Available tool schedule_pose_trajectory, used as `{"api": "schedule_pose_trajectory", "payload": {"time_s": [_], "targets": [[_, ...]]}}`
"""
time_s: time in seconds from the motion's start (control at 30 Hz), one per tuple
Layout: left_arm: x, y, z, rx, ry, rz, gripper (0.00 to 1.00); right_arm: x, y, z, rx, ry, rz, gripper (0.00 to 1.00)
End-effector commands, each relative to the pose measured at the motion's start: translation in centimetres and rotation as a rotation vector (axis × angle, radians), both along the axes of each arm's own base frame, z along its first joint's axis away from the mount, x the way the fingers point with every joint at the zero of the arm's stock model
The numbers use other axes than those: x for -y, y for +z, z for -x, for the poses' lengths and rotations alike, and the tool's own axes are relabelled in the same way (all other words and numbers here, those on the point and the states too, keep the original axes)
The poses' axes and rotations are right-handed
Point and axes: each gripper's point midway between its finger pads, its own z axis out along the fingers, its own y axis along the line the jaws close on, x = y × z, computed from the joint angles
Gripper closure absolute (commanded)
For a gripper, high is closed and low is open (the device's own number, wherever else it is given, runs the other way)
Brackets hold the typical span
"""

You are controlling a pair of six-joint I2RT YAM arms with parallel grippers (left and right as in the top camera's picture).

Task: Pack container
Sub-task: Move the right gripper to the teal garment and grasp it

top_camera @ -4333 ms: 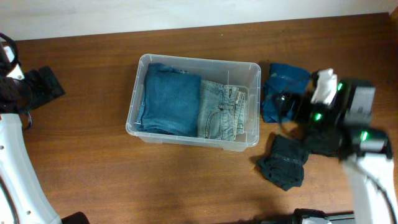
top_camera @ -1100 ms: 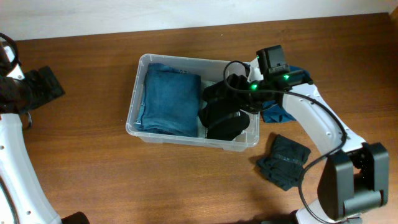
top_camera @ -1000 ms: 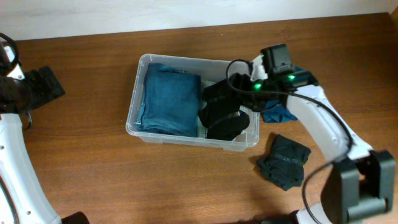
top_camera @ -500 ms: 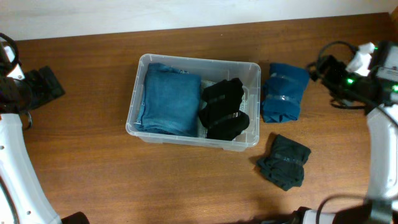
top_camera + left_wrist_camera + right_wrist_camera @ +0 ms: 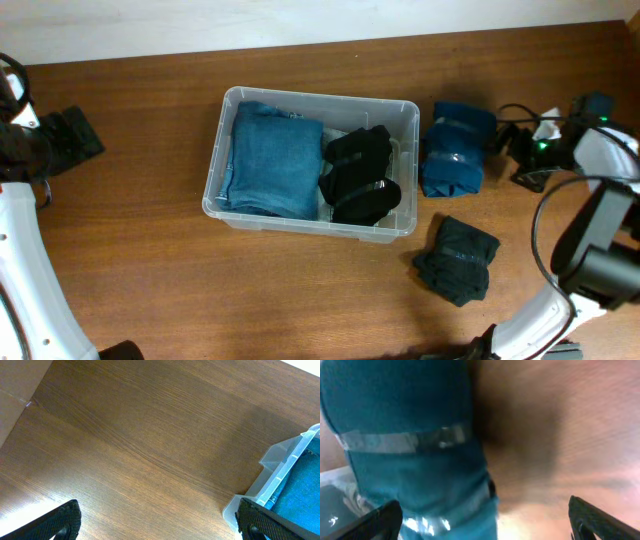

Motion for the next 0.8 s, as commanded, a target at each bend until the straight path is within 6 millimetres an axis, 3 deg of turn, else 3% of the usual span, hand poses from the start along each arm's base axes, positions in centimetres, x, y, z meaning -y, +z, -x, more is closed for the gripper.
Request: {"api": "schedule_pose_trajectory", "payload": {"time_s": [0.0,0.1,0.13,0.33,0.5,0.6,0.77], "targets": [[0.0,0.1,0.0,0.004,0.002,0.002,0.00,-3.0,-0.2,-1.7,0.065,0.095,-0.061,0.01],[0.0,0.1,0.0,0.005,0.002,0.002,0.00,-4.5,-0.5,-2.9,0.094,0.143,-0.044,0.05],[0.0,0.1,0.0,0.004,0.002,0.002,0.00,-4.9,-0.7,-3.1,0.091,0.149,-0.030,0.15],[0.0,0.1,0.0,0.004,0.002,0.002,0.00,-5.2,-1.9,-2.8,-0.001,0.118,0.064,0.51],[0.0,0.1,0.0,0.005,0.002,0.002,0.00,-6.1,-1.3,-1.1,-0.039,0.165,0.042,0.69],[0.0,0.1,0.0,0.005,0.002,0.002,0.00,-7.0,1.4,-0.6,0.013,0.218,0.026,0.74],[0.0,0.1,0.0,0.004,0.002,0.002,0.00,-10.3,11.7,-0.1,0.282,0.284,-0.068,0.83]]}}
